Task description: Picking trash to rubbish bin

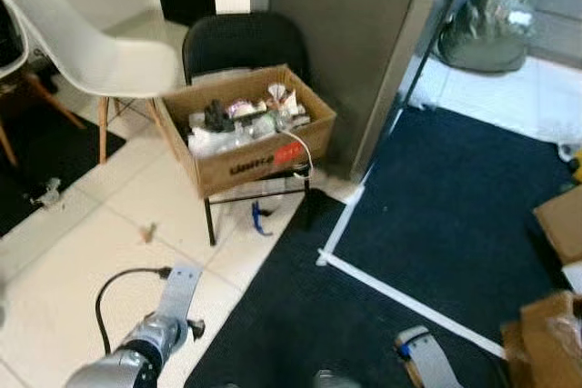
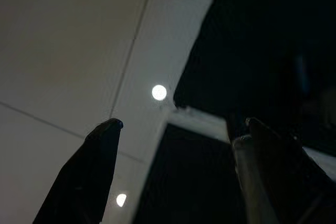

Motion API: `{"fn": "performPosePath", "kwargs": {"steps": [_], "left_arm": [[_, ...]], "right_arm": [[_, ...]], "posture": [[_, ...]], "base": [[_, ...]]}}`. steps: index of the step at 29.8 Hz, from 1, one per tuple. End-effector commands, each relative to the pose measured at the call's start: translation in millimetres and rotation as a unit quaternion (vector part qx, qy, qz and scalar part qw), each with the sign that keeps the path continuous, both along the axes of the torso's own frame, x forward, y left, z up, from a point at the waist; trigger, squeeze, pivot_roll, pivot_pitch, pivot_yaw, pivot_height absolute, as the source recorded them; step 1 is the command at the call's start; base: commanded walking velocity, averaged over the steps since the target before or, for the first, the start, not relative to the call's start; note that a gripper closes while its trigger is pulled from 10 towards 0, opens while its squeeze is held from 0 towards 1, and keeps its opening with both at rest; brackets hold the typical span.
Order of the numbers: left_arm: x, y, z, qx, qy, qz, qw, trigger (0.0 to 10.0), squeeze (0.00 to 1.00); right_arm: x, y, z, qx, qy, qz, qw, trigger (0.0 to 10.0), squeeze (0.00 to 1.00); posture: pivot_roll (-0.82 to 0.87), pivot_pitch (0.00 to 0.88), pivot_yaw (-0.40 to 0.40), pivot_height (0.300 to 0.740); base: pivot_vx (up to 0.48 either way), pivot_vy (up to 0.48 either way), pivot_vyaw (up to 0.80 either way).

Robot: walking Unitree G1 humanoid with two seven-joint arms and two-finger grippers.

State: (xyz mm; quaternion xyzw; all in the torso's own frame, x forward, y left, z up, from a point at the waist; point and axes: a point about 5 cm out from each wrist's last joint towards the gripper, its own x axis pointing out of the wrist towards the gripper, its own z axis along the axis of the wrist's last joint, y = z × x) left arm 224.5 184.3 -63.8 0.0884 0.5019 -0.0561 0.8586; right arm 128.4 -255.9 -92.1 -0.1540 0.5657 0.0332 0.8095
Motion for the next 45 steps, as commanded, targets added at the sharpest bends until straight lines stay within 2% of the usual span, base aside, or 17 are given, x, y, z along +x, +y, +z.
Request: {"fn": "performPosePath", "kwargs": {"steps": [1,10,15,18,19,20,21,22,24,27,30,33,35,37,38,41,45], "left_arm": [[-1.7,-2.6,-1.3,-0.003,0.004,-0.003,1.000,10.0,0.00],[-1.7,-2.9,-1.4,-0.004,0.004,-0.003,1.000,10.0,0.00],[-1.6,-2.7,-1.3,-0.005,0.003,-0.001,1.000,10.0,0.00],[-1.5,-2.0,-1.2,-0.004,0.002,-0.002,1.000,10.0,0.00],[-1.6,-1.7,-1.2,-0.004,0.001,-0.002,1.000,10.0,0.00],[-1.6,-1.7,-1.2,-0.004,0.001,-0.002,1.000,10.0,0.00],[-1.7,-1.4,-1.2,-0.005,0.000,0.001,1.000,10.0,0.00],[-1.7,-1.4,-1.2,-0.005,0.000,0.001,1.000,10.0,0.00],[-0.7,-1.9,-0.6,-0.012,-0.010,0.004,1.000,10.0,0.00],[-0.1,-2.2,-0.4,-0.023,-0.025,0.035,0.999,10.0,0.00],[-0.2,-2.5,-0.5,-0.026,-0.028,0.046,0.998,10.0,0.00],[-0.4,-3.0,-0.7,-0.029,-0.025,0.044,0.998,10.0,0.00],[-0.5,-3.0,-0.7,-0.030,-0.025,0.043,0.998,10.0,0.00],[-0.7,-2.6,-0.7,-0.028,-0.022,0.039,0.999,10.0,0.00],[-0.7,-2.6,-0.7,-0.028,-0.022,0.039,0.999,10.0,0.00],[-0.6,-2.3,-0.7,-0.027,-0.021,0.037,0.999,10.0,0.00],[-0.4,-2.5,-0.6,-0.027,-0.022,0.037,0.999,10.0,0.00]], "right_arm": [[3.5,-0.7,1.4,0.002,-0.005,-0.001,1.000,10.0,0.00],[4.4,-1.6,2.0,0.001,-0.023,-0.025,0.999,10.0,0.00],[7.9,-1.8,4.3,0.012,-0.076,-0.079,0.994,10.0,0.00],[14.5,2.0,9.4,0.104,-0.184,-0.220,0.952,10.0,0.00],[59.5,0.0,30.6,0.131,-0.249,-0.221,0.934,10.0,0.00],[59.5,0.0,30.6,0.131,-0.249,-0.221,0.934,10.0,0.00],[132.8,2.0,81.1,0.188,-0.351,-0.168,0.902,10.0,0.00],[132.8,2.0,81.1,0.188,-0.351,-0.168,0.902,10.0,0.00],[158.7,8.4,105.3,0.209,-0.382,-0.098,0.895,10.0,0.00],[164.4,7.4,109.6,0.073,-0.331,0.061,0.939,10.0,0.00],[164.0,-2.2,111.0,0.032,-0.325,0.057,0.943,10.0,0.00],[175.5,9.5,126.9,0.152,-0.362,0.078,0.917,10.0,0.00],[178.6,15.5,131.2,0.180,-0.369,0.097,0.907,10.0,0.00],[189.5,34.5,147.3,0.263,-0.389,0.141,0.871,10.0,0.00],[189.5,34.5,147.3,0.263,-0.389,0.141,0.871,10.0,0.00],[202.5,66.3,170.1,0.316,-0.401,0.228,0.829,10.0,0.00],[208.1,94.2,180.8,0.314,-0.399,0.293,0.810,10.0,0.00]], "posture": [[0.02,0.000,0.000,0.740],[0.02,0.000,0.000,0.740],[0.02,0.000,0.002,0.740],[0.02,0.000,0.007,0.740],[0.02,0.000,0.008,0.740],[0.02,0.000,0.008,0.740],[0.02,0.000,0.008,0.740],[0.02,0.000,0.008,0.740],[0.02,0.000,0.008,0.740],[0.02,0.000,0.007,0.740],[0.02,0.000,0.005,0.740],[0.03,0.000,0.005,0.740],[0.03,0.000,0.007,0.740],[0.02,0.000,0.010,0.740],[0.02,0.000,0.010,0.740],[0.02,0.000,0.010,0.740],[0.02,0.000,0.007,0.740]], "base": [[0.480,0.000,0.00],[0.480,0.000,0.00],[0.480,0.000,0.00],[0.480,0.000,0.00],[0.480,0.000,0.00],[0.480,0.000,0.00],[0.480,0.000,0.00],[0.480,0.000,0.00],[0.349,0.000,0.00],[0.000,0.000,0.00],[0.000,0.000,0.00],[0.000,0.000,0.00],[0.000,0.000,0.00],[0.000,0.000,0.00],[0.000,0.000,0.00],[0.000,0.000,0.00],[0.000,0.000,0.00]]}}
